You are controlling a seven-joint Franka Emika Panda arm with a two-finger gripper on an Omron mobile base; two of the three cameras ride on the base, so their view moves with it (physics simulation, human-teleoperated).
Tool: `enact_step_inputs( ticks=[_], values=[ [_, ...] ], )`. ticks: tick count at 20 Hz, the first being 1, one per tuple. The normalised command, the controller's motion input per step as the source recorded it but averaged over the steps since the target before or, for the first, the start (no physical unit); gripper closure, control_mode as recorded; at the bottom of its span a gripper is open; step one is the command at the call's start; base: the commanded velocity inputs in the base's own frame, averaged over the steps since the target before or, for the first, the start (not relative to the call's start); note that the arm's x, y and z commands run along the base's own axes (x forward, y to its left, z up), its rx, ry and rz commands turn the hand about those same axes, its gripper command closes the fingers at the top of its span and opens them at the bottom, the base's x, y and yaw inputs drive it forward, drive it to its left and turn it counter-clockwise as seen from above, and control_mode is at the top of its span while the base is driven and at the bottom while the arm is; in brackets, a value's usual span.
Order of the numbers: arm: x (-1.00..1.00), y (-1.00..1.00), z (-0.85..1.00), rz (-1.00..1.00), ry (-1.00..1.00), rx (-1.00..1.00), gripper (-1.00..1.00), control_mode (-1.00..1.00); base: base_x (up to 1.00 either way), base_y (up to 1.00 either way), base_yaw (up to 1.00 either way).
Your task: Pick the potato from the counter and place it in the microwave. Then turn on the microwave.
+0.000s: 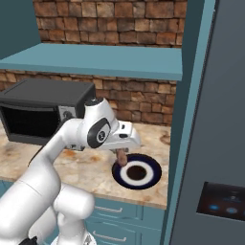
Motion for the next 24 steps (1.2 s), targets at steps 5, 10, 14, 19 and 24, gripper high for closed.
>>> enact_step_inputs(
  ticks=[5, 10, 14, 19, 24],
  values=[
    [-0.27, 0.12, 0.31, -0.10, 0.00, 0.00, 1.00, -1.00, 0.00, 0.00, 0.00],
    [-0.27, 0.19, 0.28, -0.09, 0.00, 0.02, 1.00, -1.00, 0.00, 0.00, 0.00],
    [-0.28, 0.16, 0.29, -0.08, 0.00, 0.04, 1.00, -1.00, 0.00, 0.00, 0.00],
    [-0.31, 0.13, 0.29, -0.05, 0.00, 0.06, 1.00, -1.00, 0.00, 0.00, 0.00],
    [-0.31, 0.19, 0.25, -0.03, -0.01, 0.06, 1.00, -1.00, 0.00, 0.00, 0.00]
  ],
)
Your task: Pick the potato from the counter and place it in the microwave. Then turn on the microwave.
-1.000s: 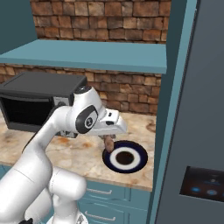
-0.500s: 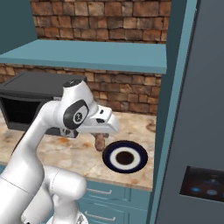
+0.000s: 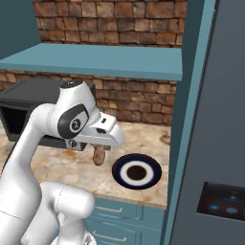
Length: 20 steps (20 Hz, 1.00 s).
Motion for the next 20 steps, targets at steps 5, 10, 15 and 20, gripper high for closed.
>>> enact_step_inputs(
  ticks=[5, 10, 15, 20],
  values=[
    [-0.30, 0.21, 0.23, 0.00, -0.03, 0.06, 1.00, -1.00, 0.00, 0.00, 0.00],
    [-0.30, 0.19, 0.21, 0.00, -0.02, 0.04, 1.00, -1.00, 0.00, 0.00, 0.00],
    [-0.25, 0.18, 0.14, 0.00, 0.00, 0.01, 1.00, -1.00, 0.00, 0.00, 0.00],
    [-0.16, 0.18, 0.07, 0.00, -0.02, 0.00, 1.00, -1.00, 0.00, 0.00, 0.00]
  ],
)
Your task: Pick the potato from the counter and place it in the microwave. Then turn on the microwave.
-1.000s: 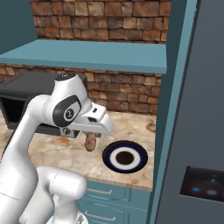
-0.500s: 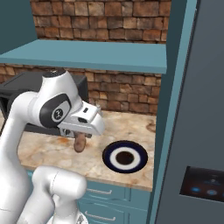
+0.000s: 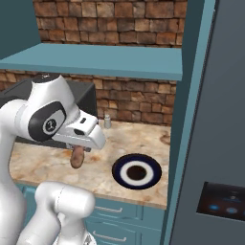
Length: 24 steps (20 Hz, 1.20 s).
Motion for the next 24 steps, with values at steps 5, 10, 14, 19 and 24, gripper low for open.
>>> enact_step_inputs(
  ticks=[5, 10, 14, 19, 24],
  values=[
    [-0.06, 0.14, 0.01, 0.00, -0.06, 0.00, 1.00, -1.00, 0.00, 0.00, 0.00],
    [-0.04, 0.12, 0.00, 0.00, -0.11, 0.00, 1.00, -1.00, 0.00, 0.00, 0.00],
    [-0.01, 0.08, 0.00, 0.00, -0.08, 0.00, 1.00, -1.00, 0.00, 0.00, 0.00],
    [0.00, 0.04, 0.02, 0.00, 0.00, 0.00, 1.00, -1.00, 0.00, 0.00, 0.00],
    [0.00, 0.01, 0.01, 0.00, 0.00, 0.00, 1.00, -1.00, 0.00, 0.00, 0.00]
  ],
)
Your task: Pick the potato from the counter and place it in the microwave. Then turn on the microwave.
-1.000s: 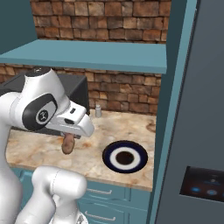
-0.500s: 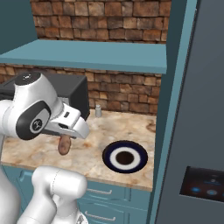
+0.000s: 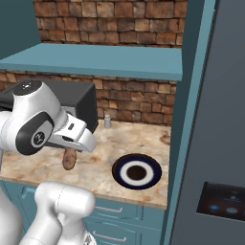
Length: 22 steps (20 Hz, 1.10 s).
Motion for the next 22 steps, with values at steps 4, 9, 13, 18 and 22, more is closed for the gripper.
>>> enact_step_inputs(
  ticks=[4, 9, 13, 18, 22],
  values=[
    [0.00, 0.00, 0.00, 0.00, 0.00, 0.00, 1.00, -1.00, 0.00, 0.00, 0.00],
    [0.00, 0.00, 0.00, 0.00, 0.00, 0.00, 1.00, -1.00, 0.00, 0.00, 0.00],
    [0.00, 0.00, 0.00, 0.00, 0.00, 0.00, 1.00, -1.00, 0.00, 0.00, 0.00],
    [0.00, 0.00, 0.00, 0.00, 0.00, 0.00, 1.00, 1.00, 0.00, 0.00, 0.00],
    [0.00, 0.00, 0.00, 0.00, 0.00, 0.00, 1.00, 1.00, -0.03, 0.00, 0.00]
  ],
)
